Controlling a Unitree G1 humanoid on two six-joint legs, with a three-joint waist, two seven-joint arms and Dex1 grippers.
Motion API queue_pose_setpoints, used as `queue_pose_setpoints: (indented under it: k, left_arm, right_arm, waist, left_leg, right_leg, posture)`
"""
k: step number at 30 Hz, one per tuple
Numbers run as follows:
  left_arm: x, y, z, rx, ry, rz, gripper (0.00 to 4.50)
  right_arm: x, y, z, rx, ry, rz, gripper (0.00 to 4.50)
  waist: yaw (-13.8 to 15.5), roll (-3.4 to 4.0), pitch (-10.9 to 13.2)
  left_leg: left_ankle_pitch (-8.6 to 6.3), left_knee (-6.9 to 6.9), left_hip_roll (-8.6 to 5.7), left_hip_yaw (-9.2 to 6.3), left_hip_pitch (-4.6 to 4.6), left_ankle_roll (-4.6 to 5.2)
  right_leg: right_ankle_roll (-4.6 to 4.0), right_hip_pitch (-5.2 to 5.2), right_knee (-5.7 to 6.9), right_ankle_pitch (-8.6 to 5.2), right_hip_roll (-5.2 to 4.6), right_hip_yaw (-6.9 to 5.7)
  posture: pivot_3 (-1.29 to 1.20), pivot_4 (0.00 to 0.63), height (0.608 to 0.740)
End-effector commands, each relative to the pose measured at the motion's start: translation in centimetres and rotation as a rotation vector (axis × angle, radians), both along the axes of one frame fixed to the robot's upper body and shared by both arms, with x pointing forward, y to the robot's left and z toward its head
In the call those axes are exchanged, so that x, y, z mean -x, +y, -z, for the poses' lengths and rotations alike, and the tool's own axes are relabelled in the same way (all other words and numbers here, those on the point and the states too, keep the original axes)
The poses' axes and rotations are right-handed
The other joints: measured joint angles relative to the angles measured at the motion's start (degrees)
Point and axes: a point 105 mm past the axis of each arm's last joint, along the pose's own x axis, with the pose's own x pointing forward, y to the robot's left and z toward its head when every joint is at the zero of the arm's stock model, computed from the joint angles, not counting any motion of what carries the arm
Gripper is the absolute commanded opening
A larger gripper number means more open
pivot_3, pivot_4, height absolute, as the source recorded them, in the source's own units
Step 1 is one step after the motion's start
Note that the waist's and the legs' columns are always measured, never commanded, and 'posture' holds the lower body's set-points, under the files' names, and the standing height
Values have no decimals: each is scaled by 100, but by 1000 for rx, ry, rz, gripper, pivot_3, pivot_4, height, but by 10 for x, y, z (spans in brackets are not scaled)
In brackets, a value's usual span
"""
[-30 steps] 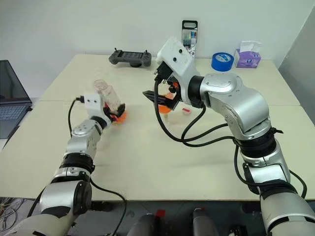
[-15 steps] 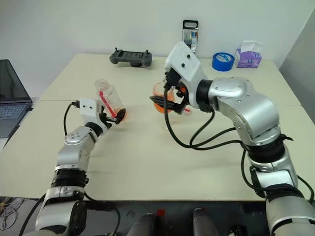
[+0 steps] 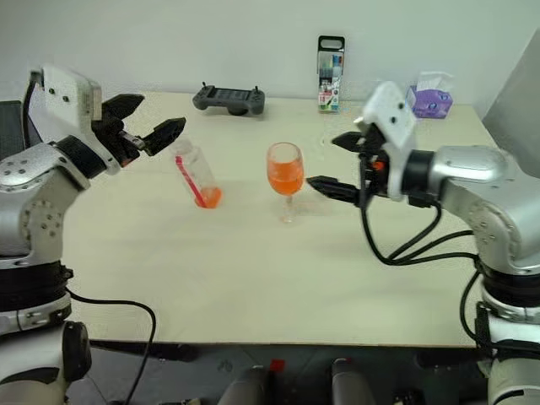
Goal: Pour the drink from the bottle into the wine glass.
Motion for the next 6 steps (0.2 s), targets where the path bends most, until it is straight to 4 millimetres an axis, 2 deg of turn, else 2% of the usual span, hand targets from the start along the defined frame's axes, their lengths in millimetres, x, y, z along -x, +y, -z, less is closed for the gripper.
queue_pose_setpoints:
  k: [1,4,6]
  left_arm:
    - [19,-12,-1,-34,45,172,4465]
    - [27,-13,14,-81,138,254,4465]
    - [28,-13,17,-85,159,268,4465]
  right_arm:
    - [19,-17,2,20,6,-14,4500]
    - [28,-26,15,44,54,-27,4500]
    - [26,-29,16,40,56,-14,4500]
  waist:
    - [-5,0,0]
    - [-38,2,1]
    - [-46,3,2]
  left_leg:
    - [0,0,4,-4,0,0]
    - [-1,-3,16,-4,3,2]
    - [-1,-7,20,0,10,2]
  right_leg:
    - [0,0,0,0,3,-3]
    - [1,-1,6,-1,12,-3]
    - [1,0,7,-2,20,0]
  posture:
    - [0,150,740]
    - [0,150,740]
    - [0,150,740]
